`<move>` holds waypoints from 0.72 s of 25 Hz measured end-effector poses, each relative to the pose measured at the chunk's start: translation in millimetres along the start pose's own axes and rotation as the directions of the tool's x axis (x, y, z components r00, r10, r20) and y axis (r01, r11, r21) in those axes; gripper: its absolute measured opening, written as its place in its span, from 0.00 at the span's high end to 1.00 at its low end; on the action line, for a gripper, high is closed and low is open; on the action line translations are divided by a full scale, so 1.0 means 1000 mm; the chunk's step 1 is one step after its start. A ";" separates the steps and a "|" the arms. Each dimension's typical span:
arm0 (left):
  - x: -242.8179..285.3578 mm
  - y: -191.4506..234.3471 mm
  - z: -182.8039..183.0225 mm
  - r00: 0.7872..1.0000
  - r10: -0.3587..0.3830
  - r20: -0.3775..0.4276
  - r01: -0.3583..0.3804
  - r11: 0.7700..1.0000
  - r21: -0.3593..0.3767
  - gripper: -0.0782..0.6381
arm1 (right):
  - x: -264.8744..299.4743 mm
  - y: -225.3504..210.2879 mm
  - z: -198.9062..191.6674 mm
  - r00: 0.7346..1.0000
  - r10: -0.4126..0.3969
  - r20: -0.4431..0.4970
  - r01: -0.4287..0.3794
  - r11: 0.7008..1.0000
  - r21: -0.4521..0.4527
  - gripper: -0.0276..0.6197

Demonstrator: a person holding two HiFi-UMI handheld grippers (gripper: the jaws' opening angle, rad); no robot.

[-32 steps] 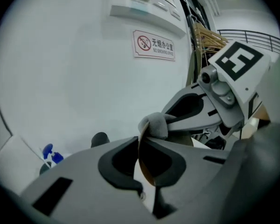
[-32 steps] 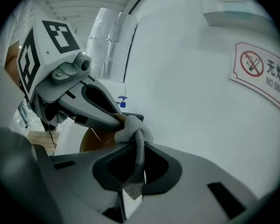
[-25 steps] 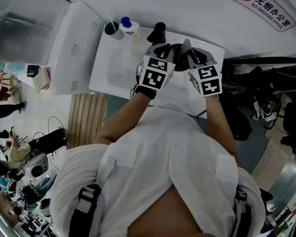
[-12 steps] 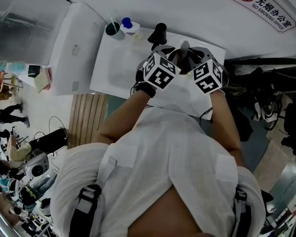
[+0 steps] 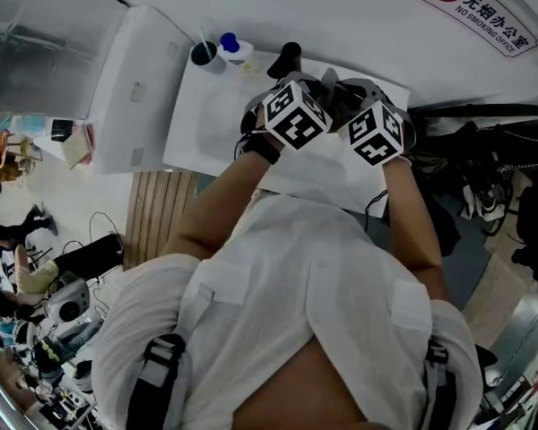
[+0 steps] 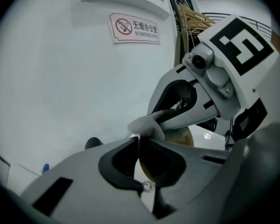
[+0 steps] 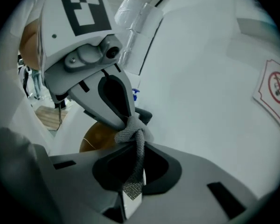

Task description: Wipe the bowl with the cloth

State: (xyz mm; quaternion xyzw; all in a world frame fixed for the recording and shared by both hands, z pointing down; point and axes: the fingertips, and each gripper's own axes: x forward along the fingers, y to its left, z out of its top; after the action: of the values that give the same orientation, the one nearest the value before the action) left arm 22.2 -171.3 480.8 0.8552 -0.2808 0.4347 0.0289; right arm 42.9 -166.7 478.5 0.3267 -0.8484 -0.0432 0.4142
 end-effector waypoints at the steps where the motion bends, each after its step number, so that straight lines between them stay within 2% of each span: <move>1: -0.002 0.002 0.002 1.000 0.020 0.021 -0.019 1.000 -0.019 0.86 | -0.001 -0.002 0.001 1.000 -0.012 0.016 0.012 0.999 0.041 0.89; 4: -0.006 0.007 0.004 0.992 0.091 0.091 -0.082 0.992 -0.097 0.86 | -0.002 -0.007 0.001 0.996 -0.056 0.065 0.044 0.984 0.173 0.88; 7: -0.010 0.012 0.000 0.979 0.143 0.146 -0.109 0.969 -0.222 0.86 | -0.003 -0.009 -0.002 0.989 -0.098 0.106 0.063 0.953 0.296 0.88; 9: -0.012 0.015 -0.006 0.970 0.174 0.172 -0.114 0.943 -0.312 0.86 | -0.003 -0.009 -0.005 0.983 -0.123 0.134 0.062 0.921 0.385 0.88; 11: -0.014 0.017 -0.010 0.959 0.205 0.194 -0.114 0.911 -0.395 0.86 | -0.005 -0.010 -0.009 0.975 -0.146 0.165 0.048 0.873 0.484 0.88; 13: -0.015 0.017 -0.013 0.951 0.225 0.212 -0.108 0.883 -0.456 0.85 | -0.006 -0.009 -0.013 0.970 -0.157 0.183 0.027 0.824 0.567 0.88; 14: -0.014 0.016 -0.015 0.951 0.224 0.214 -0.101 0.876 -0.471 0.85 | -0.005 -0.008 -0.016 0.972 -0.154 0.179 0.022 0.812 0.583 0.88; 15: -0.012 0.013 -0.017 0.954 0.213 0.209 -0.092 0.876 -0.474 0.85 | -0.004 -0.006 -0.019 0.976 -0.145 0.165 0.024 0.818 0.575 0.88; 18: -0.004 0.005 -0.023 0.969 0.161 0.188 -0.064 0.898 -0.435 0.85 | 0.000 -0.001 -0.025 0.988 -0.106 0.114 0.040 0.880 0.473 0.89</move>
State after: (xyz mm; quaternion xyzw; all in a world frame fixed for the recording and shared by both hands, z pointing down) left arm 0.8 -166.5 490.8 0.8531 -0.4195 0.2669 0.1582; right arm 61.9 -162.4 494.5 0.4451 -0.8470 0.1253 0.2623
